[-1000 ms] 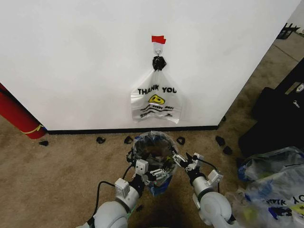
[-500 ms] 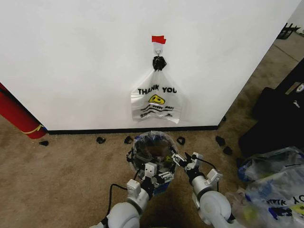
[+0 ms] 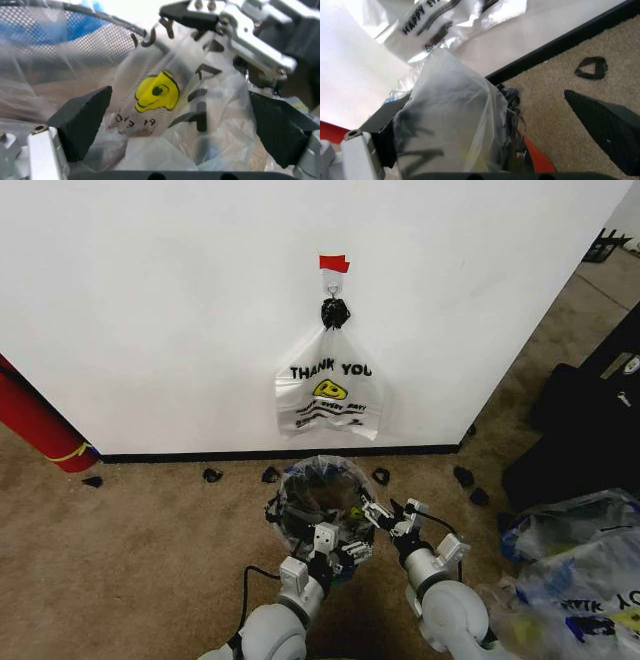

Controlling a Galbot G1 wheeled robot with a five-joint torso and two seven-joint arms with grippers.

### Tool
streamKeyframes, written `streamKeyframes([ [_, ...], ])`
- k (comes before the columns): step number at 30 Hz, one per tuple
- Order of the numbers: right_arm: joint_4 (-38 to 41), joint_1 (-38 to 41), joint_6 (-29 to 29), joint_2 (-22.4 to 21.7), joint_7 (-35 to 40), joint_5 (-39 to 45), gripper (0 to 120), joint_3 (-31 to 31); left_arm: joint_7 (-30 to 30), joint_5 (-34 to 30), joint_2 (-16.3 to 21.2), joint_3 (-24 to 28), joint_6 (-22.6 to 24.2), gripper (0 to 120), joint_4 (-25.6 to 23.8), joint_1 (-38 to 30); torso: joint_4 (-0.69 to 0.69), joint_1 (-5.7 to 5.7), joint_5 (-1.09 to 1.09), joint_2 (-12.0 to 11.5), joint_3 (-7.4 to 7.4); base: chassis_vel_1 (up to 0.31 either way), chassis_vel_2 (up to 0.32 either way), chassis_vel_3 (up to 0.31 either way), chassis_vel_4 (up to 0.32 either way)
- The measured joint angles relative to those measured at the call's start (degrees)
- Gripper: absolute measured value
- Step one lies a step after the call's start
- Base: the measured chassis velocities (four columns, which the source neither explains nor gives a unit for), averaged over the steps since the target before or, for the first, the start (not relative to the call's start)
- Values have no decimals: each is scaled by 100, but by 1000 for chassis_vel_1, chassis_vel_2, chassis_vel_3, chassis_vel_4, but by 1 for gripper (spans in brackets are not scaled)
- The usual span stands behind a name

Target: Pick up the garbage bag from the wall and place it over the trash bin.

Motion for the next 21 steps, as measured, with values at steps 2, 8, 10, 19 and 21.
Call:
streamKeyframes([
  [2, 15, 0, -7, 2, 8, 10, 100, 0, -2, 12, -12, 16, -1, 97, 18, 0, 0, 0, 0, 0, 0, 0, 0, 0, 0],
  [8, 163, -20, -69, -24, 69, 134, 100, 30, -10, 34, -80, 131, 2, 96, 212, -60, 0, 0, 0, 0, 0, 0, 0, 0, 0],
  [10, 204, -29, -94, -30, 84, 183, 100, 43, -15, 21, -94, 132, 3, 96, 241, -77, 0, 0, -1, 0, 0, 0, 0, 0, 0],
  [19, 325, -74, -240, -18, 242, 571, 100, 99, -14, 22, -146, 150, -16, 96, 408, -74, 0, 0, 0, 0, -2, 0, 0, 0, 0],
  [21, 367, -79, -284, -12, 299, 729, 100, 122, -7, 39, -154, 156, -21, 96, 454, -54, 0, 0, 0, 0, -2, 0, 0, 0, 0],
])
